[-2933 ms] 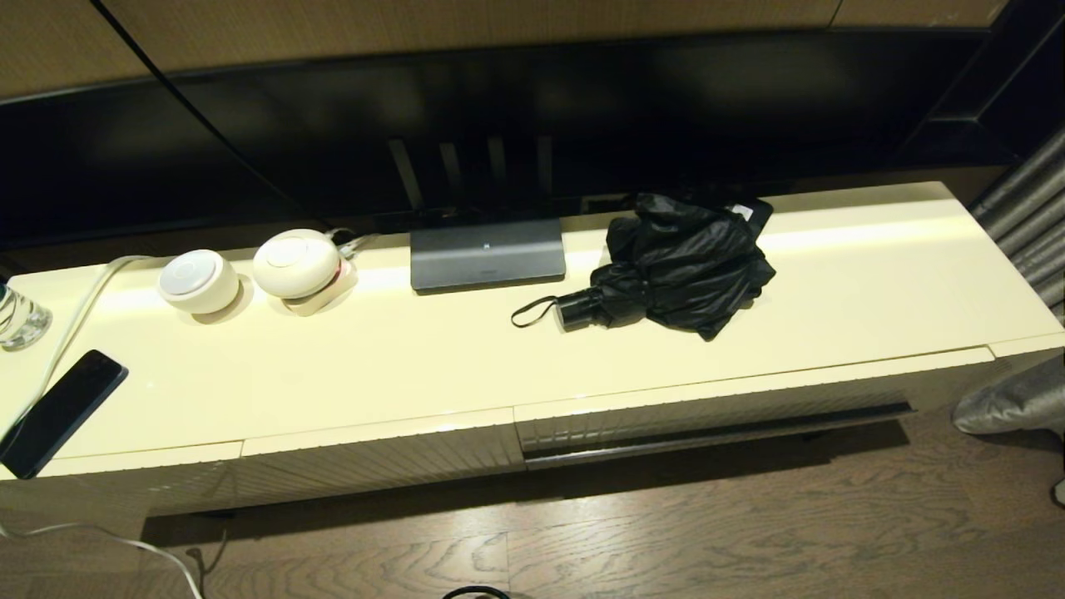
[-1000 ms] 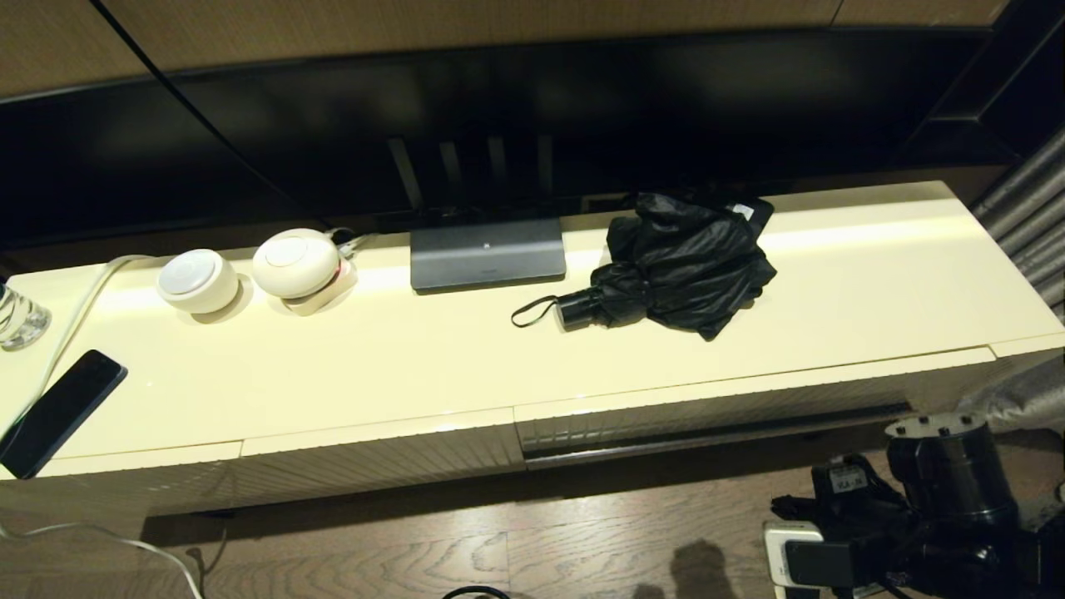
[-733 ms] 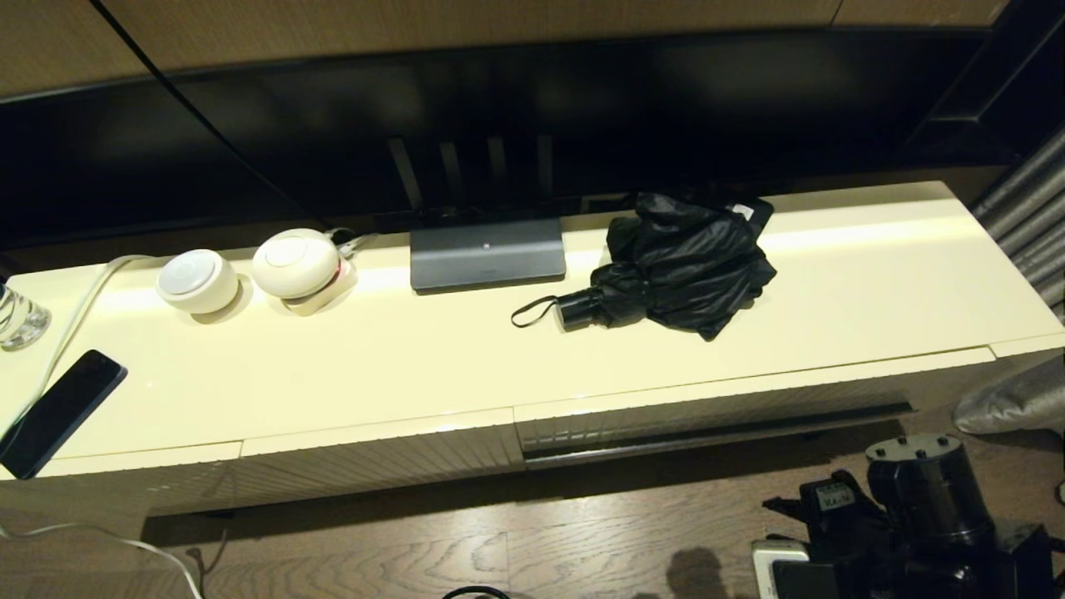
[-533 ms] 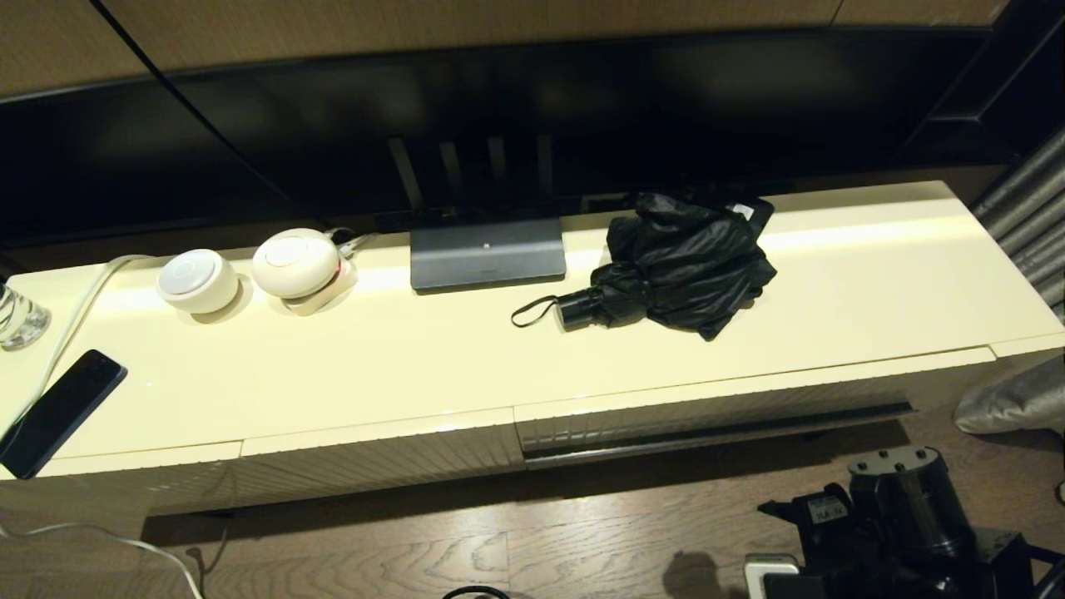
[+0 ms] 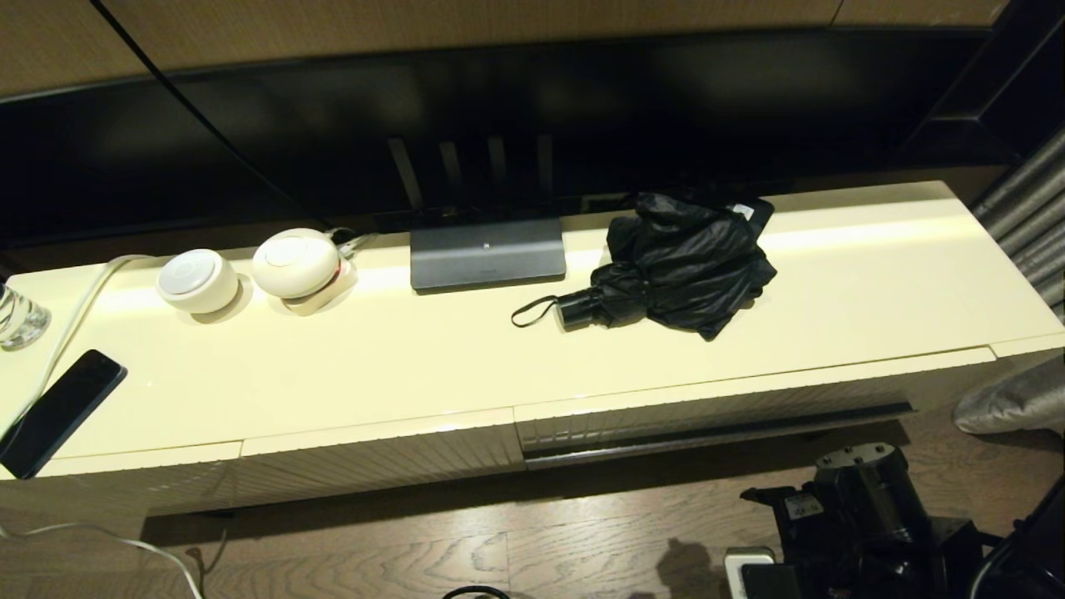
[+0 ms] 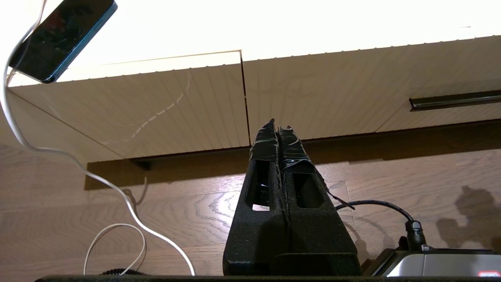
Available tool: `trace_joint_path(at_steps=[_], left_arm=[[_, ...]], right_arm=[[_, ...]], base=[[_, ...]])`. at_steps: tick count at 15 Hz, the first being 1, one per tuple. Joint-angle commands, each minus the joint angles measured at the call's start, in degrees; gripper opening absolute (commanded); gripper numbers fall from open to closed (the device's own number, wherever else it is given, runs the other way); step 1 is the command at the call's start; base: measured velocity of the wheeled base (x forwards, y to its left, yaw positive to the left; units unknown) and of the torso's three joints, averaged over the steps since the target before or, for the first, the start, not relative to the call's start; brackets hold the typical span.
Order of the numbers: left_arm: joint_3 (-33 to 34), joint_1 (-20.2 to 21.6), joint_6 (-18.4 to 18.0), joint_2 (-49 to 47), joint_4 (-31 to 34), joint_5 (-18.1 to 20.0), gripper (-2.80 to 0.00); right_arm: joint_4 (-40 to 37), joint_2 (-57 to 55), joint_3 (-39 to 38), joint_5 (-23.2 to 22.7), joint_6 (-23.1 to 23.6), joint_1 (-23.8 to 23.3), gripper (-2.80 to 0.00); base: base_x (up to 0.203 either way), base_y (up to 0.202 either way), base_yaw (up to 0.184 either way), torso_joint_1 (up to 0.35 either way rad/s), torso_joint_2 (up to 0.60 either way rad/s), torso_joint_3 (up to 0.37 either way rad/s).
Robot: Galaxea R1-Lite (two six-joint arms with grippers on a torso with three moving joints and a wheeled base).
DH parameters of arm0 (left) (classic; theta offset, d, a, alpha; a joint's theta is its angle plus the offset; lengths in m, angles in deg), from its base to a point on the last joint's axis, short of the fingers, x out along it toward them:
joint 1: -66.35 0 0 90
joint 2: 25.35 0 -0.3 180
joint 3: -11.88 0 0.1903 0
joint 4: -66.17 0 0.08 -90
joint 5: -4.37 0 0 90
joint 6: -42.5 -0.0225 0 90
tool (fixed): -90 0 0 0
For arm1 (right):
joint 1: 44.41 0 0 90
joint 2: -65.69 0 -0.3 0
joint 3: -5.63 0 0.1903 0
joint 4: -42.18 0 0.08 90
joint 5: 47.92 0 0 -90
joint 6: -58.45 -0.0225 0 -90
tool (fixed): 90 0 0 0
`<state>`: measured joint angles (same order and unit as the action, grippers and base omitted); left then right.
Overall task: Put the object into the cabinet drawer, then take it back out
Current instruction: Open the drawer
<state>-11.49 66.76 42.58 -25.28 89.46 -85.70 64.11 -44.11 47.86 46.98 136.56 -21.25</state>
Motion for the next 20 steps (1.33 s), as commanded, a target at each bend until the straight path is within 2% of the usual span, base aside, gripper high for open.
trace_joint_path(at_steps=[1, 20], left_arm=[[0.18, 0.02, 0.01, -0.07, -0.01, -0.01, -2.80], [0.18, 0.02, 0.01, -0.07, -0.01, -0.01, -2.80]], right_arm=[[0.23, -2.35, 0.56, -0.06, 0.38, -0.39, 0.00], [1.20, -7.71, 8.21, -0.42, 0.82, -2.94, 0.00]], base=[[0.000, 0.000, 0.000, 0.000, 0.00, 0.000], [0.000, 0.000, 0.000, 0.000, 0.00, 0.000]])
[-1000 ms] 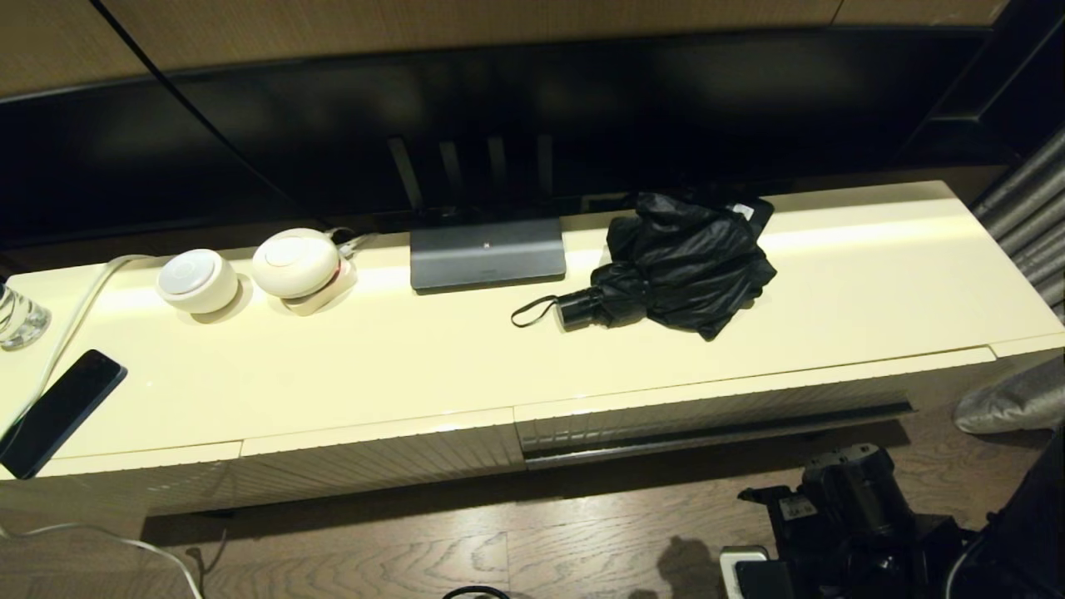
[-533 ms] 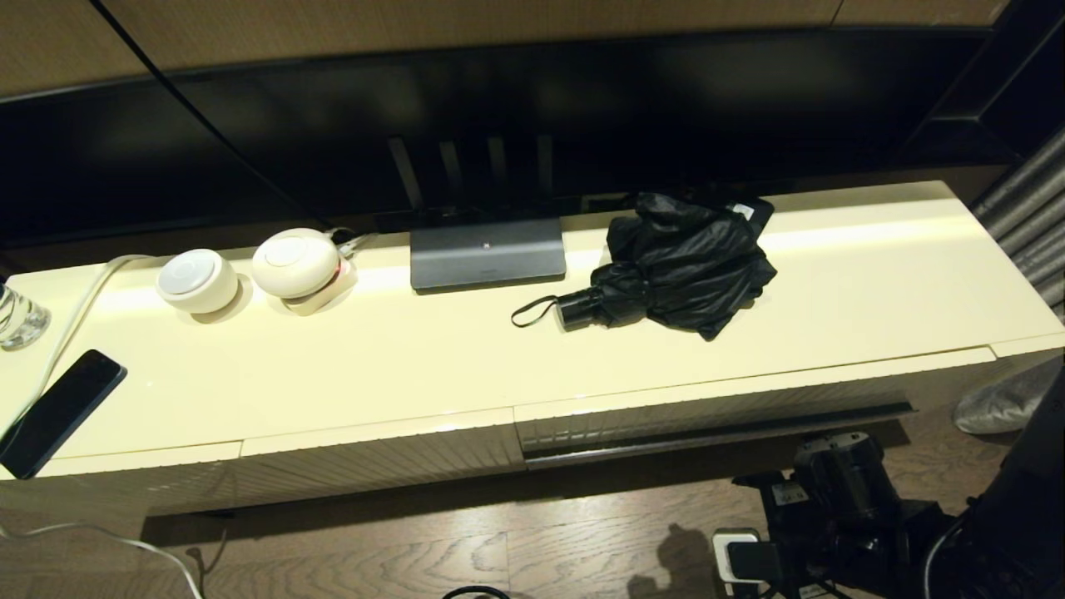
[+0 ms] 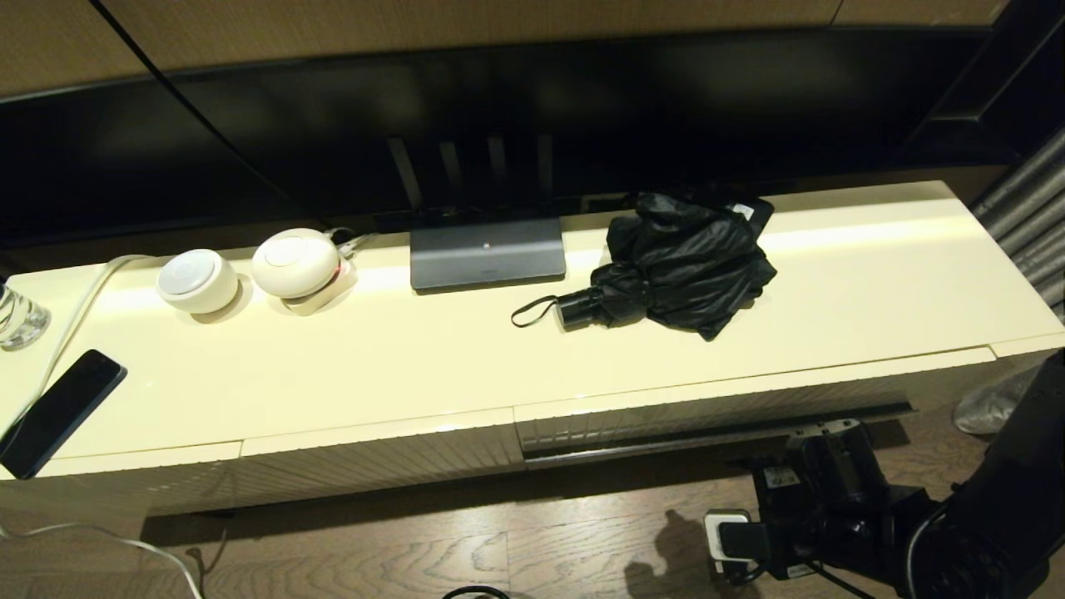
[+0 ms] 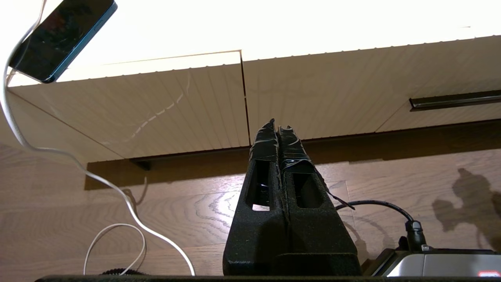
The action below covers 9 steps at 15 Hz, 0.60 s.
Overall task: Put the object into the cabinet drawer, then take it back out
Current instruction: Open the drawer
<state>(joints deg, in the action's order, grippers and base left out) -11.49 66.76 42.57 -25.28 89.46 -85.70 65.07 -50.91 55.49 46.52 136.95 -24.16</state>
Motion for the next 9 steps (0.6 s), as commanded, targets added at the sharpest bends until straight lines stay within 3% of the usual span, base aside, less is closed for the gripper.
trace_joint_path(at_steps=[1, 9], left_arm=[[0.18, 0.02, 0.02, -0.07, -0.01, -0.01, -2.80], [0.18, 0.02, 0.02, -0.07, -0.01, -0.01, -2.80]], right_arm=[[0.19, -1.37, 1.28, 0.05, 0.43, -0.11, 0.00], [0.16, -3.73, 6.28, -0.75, 0.78, -1.79, 0.00]], base=[[0.000, 0.000, 0.000, 0.000, 0.00, 0.000], [0.000, 0.000, 0.000, 0.000, 0.00, 0.000]])
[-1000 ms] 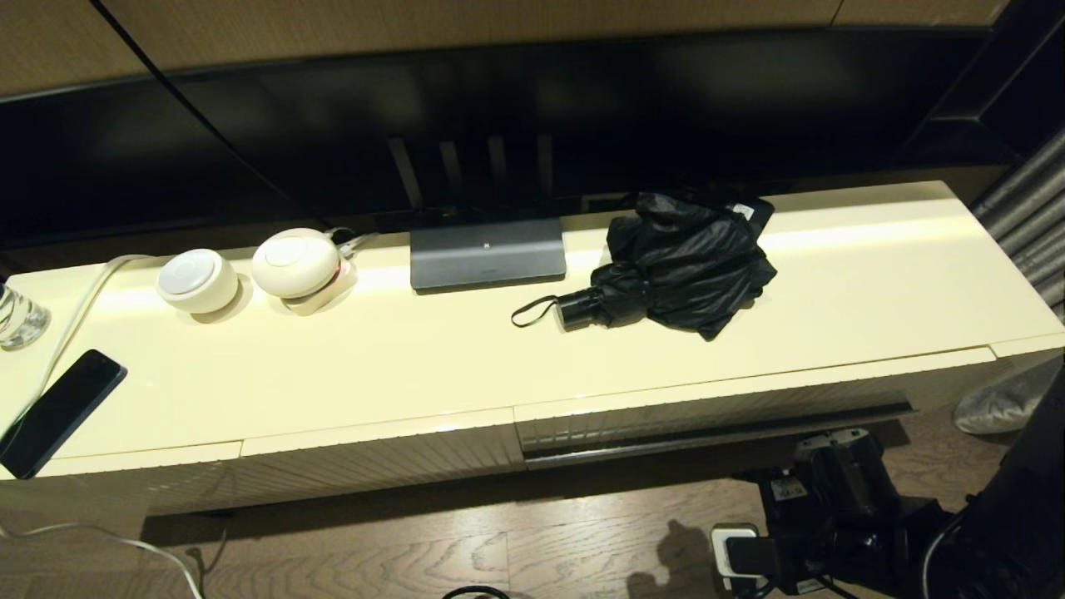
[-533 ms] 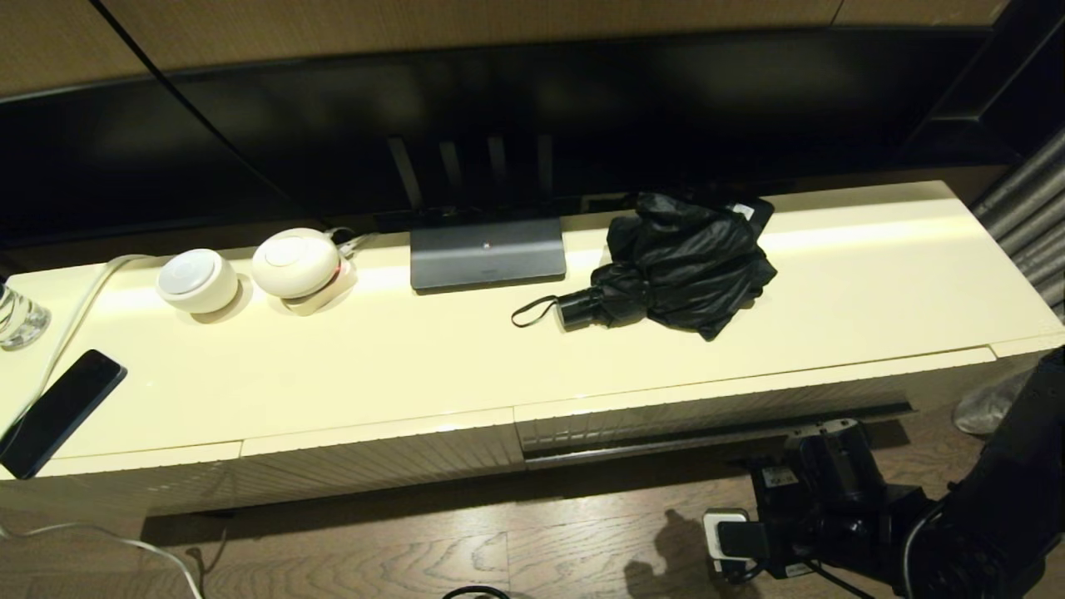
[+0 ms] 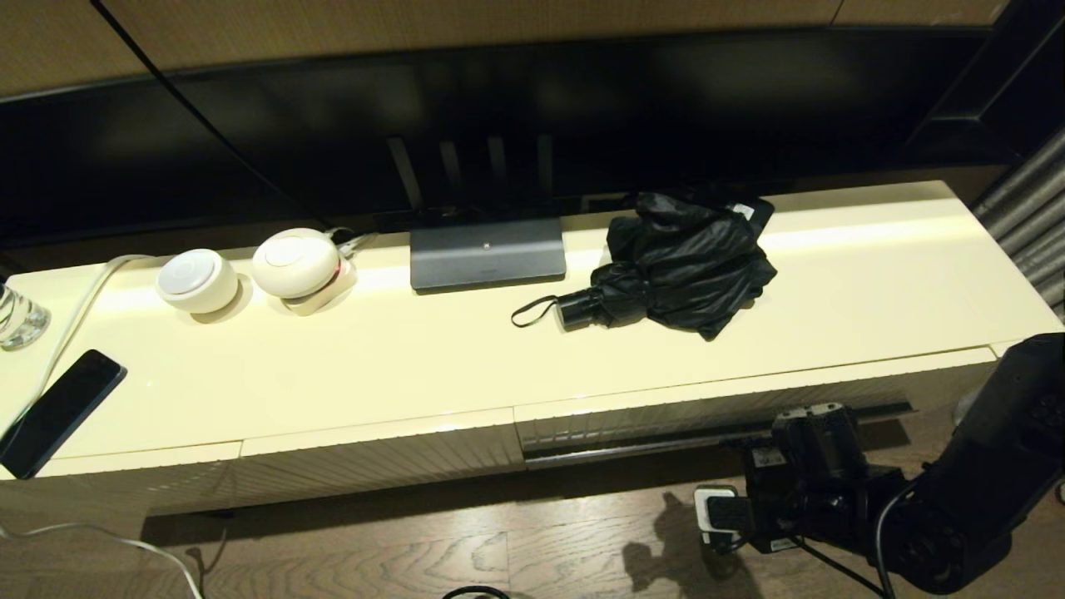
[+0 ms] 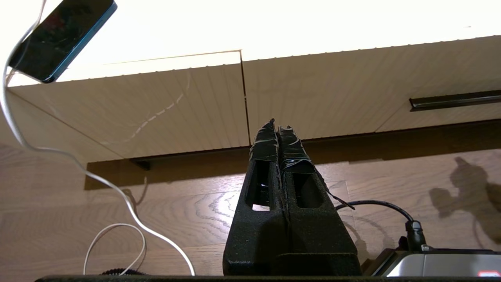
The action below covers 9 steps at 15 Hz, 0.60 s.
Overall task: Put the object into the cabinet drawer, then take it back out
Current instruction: Open the drawer
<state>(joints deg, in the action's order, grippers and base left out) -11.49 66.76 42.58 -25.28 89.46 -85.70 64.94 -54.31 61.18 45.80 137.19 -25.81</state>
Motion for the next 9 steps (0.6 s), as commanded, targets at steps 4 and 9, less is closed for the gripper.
trace_joint_path(at_steps=[4, 9], left_arm=[[0.18, 0.02, 0.01, -0.07, 0.07, -0.01, -2.80], [0.18, 0.02, 0.01, -0.07, -0.01, -0.01, -2.80]], right_arm=[[0.36, -2.37, 1.10, -0.03, 0.79, -0.58, 0.00], [0.81, -3.94, 4.09, -0.08, 0.87, -0.58, 0.00]], base=[[0.000, 0.000, 0.000, 0.000, 0.00, 0.000], [0.000, 0.000, 0.000, 0.000, 0.00, 0.000]])
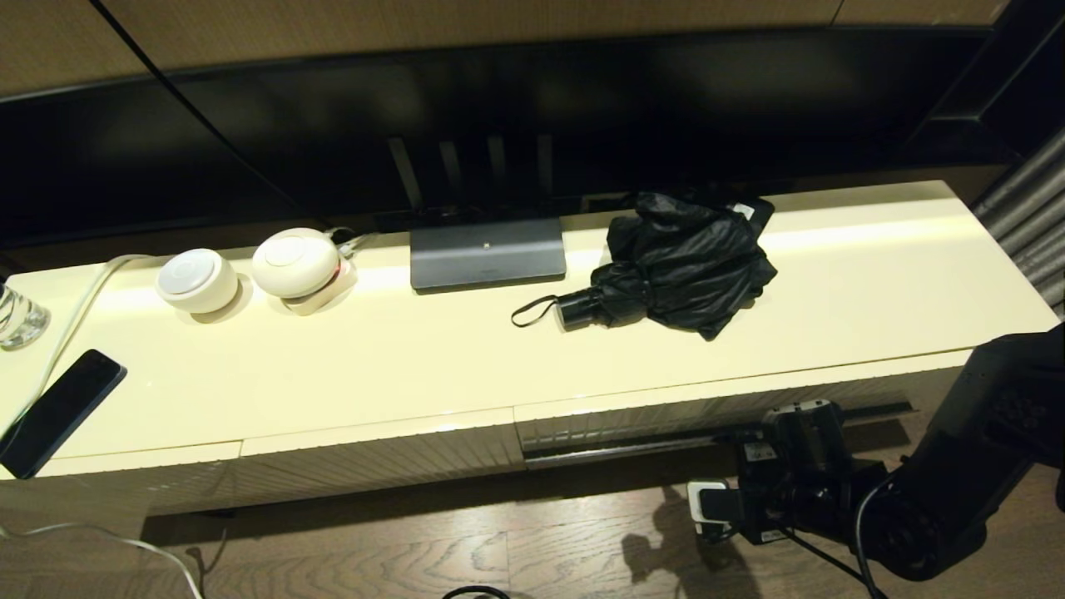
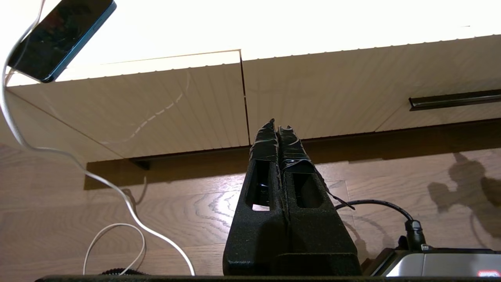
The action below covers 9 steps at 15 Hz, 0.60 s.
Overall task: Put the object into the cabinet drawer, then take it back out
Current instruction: Open the drawer
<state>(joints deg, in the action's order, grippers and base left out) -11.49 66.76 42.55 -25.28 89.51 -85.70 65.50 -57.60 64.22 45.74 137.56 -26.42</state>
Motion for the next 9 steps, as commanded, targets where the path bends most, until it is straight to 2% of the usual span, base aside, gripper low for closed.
trace_joint_path(at_steps=[1, 9], left_arm=[[0.18, 0.02, 0.04, -0.07, -0.06, -0.01, -2.80], [0.18, 0.02, 0.04, -0.07, -0.06, -0.01, -2.80]], right_arm=[[0.24, -0.74, 2.06, -0.10, 0.86, -0.04, 0.00], [-0.34, 4.59, -0.26, -1.35, 3.17, -0.94, 0.00]], base=[[0.000, 0.000, 0.000, 0.000, 0.00, 0.000], [0.000, 0.000, 0.000, 0.000, 0.00, 0.000]])
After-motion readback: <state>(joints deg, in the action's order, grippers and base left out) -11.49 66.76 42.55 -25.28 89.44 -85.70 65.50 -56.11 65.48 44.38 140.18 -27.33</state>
